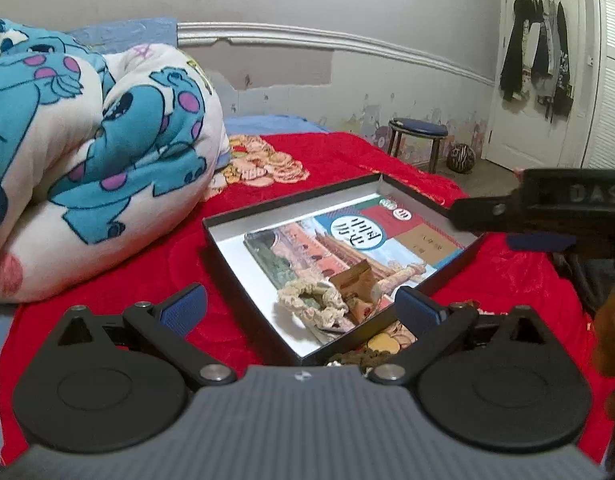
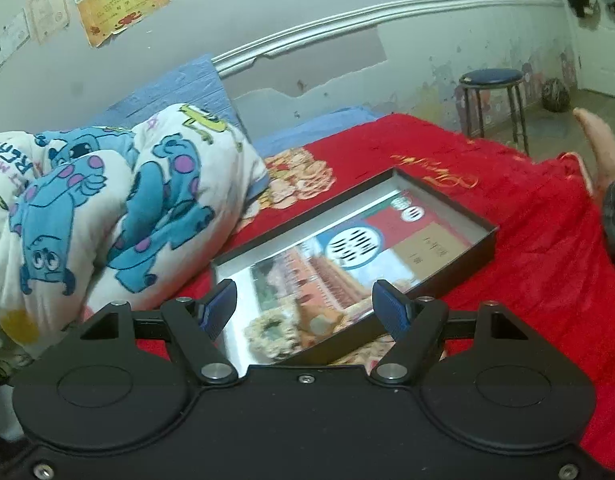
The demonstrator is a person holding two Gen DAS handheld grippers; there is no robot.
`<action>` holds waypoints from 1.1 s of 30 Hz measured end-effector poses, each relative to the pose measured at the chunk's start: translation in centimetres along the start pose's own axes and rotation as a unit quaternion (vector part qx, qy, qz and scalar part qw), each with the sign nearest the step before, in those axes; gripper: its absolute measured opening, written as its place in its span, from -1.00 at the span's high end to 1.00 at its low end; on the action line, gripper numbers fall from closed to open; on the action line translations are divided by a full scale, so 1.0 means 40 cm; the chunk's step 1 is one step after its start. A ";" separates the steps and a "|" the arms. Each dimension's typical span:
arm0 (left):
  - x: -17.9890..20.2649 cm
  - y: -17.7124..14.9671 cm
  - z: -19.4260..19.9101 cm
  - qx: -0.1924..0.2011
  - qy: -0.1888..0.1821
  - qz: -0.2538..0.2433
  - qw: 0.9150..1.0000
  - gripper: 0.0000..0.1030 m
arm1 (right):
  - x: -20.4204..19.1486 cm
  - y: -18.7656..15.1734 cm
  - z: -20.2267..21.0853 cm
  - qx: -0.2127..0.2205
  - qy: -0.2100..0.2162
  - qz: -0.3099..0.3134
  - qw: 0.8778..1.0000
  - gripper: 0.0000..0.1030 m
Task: Organize objects
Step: 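Withdraw both tools from the box back to the item pile, then close left tool on brown scrunchie with paper while right tool grasps folded brown paper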
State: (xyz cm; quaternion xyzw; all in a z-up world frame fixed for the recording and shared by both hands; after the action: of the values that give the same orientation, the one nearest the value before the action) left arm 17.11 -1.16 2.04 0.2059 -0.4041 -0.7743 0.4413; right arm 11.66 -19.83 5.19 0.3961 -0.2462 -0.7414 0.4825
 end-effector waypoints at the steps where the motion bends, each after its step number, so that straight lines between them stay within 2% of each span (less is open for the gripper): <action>1: 0.001 -0.004 -0.001 -0.002 0.002 -0.005 1.000 -1.00 | 0.011 0.002 0.004 0.002 -0.002 -0.003 1.000 -0.43; 4: 0.010 -0.017 -0.006 -0.007 0.005 -0.015 1.000 -1.00 | 0.044 -0.002 0.012 0.002 0.001 -0.014 1.000 -0.43; 8: 0.039 -0.039 -0.015 -0.026 -0.011 -0.010 1.000 -1.00 | 0.080 -0.030 0.008 -0.003 -0.011 -0.010 1.000 -0.43; 12: 0.090 -0.061 -0.010 -0.017 0.029 -0.036 0.999 -0.76 | 0.116 -0.068 0.002 -0.020 -0.012 -0.014 1.000 -0.42; 17: 0.139 -0.092 -0.018 -0.035 0.035 -0.037 0.998 -0.70 | 0.142 -0.135 0.010 -0.042 0.004 -0.001 0.999 -0.41; 21: 0.156 -0.120 -0.051 -0.057 0.072 -0.055 0.994 -0.44 | 0.135 -0.149 -0.012 -0.044 0.011 0.022 0.999 -0.37; 25: 0.125 -0.148 -0.103 -0.101 0.078 -0.026 0.992 -0.18 | 0.129 -0.185 -0.048 -0.061 0.028 0.014 0.998 -0.27; 28: 0.117 -0.158 -0.119 -0.110 0.064 -0.009 0.992 -0.18 | 0.120 -0.208 -0.071 -0.068 0.038 0.012 0.997 -0.19; 33: 0.129 -0.167 -0.131 -0.105 0.067 -0.013 0.992 -0.18 | 0.105 -0.230 -0.103 -0.068 0.047 0.021 0.996 -0.09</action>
State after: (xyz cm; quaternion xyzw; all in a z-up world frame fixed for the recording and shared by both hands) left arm 14.50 -5.96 -6.24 0.2156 -0.2872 -0.8026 0.4762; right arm 9.36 -19.77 -5.48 0.3915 -0.1800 -0.7270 0.5346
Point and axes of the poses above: each gripper's, at about its wrist camera, not at the fingertips, and z roughly against the way its jaws point, x to its right, y to its top, the point moved 4 cm from there along -z, roughly the way its jaws point, and after that the axes turned 5 degrees about -x, right-handed, at the moved point
